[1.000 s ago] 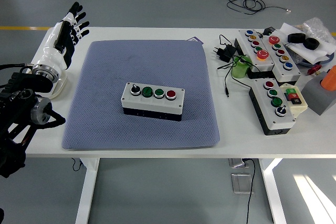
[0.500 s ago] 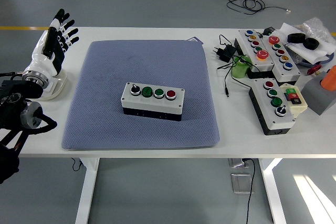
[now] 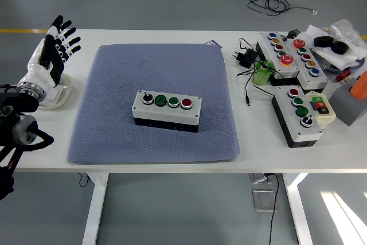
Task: Pick up the button,place it on the desk,press the button,press the button
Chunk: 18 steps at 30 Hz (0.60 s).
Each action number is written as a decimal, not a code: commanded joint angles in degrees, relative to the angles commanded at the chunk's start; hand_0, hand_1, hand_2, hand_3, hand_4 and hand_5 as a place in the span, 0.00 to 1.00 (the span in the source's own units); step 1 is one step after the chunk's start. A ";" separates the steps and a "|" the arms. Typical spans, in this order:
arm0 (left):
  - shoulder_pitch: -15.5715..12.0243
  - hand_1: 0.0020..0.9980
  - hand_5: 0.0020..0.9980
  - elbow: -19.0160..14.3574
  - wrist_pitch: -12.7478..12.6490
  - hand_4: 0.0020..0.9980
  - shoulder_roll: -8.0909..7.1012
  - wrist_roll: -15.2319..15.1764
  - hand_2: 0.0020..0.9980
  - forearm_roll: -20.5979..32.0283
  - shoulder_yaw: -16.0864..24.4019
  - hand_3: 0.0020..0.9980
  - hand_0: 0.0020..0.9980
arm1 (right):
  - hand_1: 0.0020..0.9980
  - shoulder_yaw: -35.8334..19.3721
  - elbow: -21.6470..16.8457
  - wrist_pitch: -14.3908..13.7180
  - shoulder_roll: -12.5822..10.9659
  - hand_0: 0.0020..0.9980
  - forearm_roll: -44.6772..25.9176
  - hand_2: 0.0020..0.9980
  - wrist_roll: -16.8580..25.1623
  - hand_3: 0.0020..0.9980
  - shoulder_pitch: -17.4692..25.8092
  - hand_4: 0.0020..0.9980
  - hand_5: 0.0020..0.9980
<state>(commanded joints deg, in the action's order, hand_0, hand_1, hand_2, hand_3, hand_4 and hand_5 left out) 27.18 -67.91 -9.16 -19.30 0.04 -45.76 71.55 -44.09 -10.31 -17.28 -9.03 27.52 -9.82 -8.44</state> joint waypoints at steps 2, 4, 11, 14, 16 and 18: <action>-0.16 0.89 1.00 -0.08 -0.05 0.70 -0.04 -0.06 0.95 -0.01 0.16 0.94 0.87 | 0.80 0.04 0.00 -0.01 0.00 0.79 -0.09 0.82 0.02 0.75 0.00 0.41 0.48; -0.43 0.89 1.00 -0.63 -0.36 0.70 -0.14 -0.25 0.95 -0.28 0.54 0.93 0.86 | 0.80 -0.05 0.00 0.07 0.07 0.79 0.31 0.82 -0.19 0.75 -0.23 0.41 0.48; -1.45 0.89 1.00 -1.05 -0.45 0.70 -0.89 -0.26 0.94 -1.60 0.78 0.93 0.86 | 0.80 -0.29 0.00 0.23 -0.08 0.79 0.92 0.82 -0.49 0.75 -0.37 0.41 0.48; -2.00 0.89 1.00 -1.33 -0.60 0.70 -1.00 -0.29 0.94 -1.68 0.96 0.93 0.86 | 0.80 -0.36 0.00 0.23 -0.14 0.79 1.20 0.82 -0.59 0.75 -0.22 0.41 0.48; -2.26 0.88 1.00 -1.52 -0.71 0.70 -1.10 -0.31 0.94 -1.66 0.85 0.93 0.86 | 0.80 -0.54 0.00 0.23 -0.14 0.79 1.62 0.82 -0.73 0.75 -0.12 0.41 0.48; -2.40 0.88 1.00 -1.58 -0.90 0.70 -1.28 -0.32 0.94 -1.68 0.54 0.93 0.86 | 0.80 -0.50 0.00 0.23 -0.13 0.79 1.76 0.82 -0.84 0.75 -0.02 0.41 0.48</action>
<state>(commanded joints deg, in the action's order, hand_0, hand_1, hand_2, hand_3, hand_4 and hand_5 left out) 24.78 -69.49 -10.06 -20.58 -0.28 -47.43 72.09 -44.59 -10.31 -17.05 -9.16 29.28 -10.66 -8.45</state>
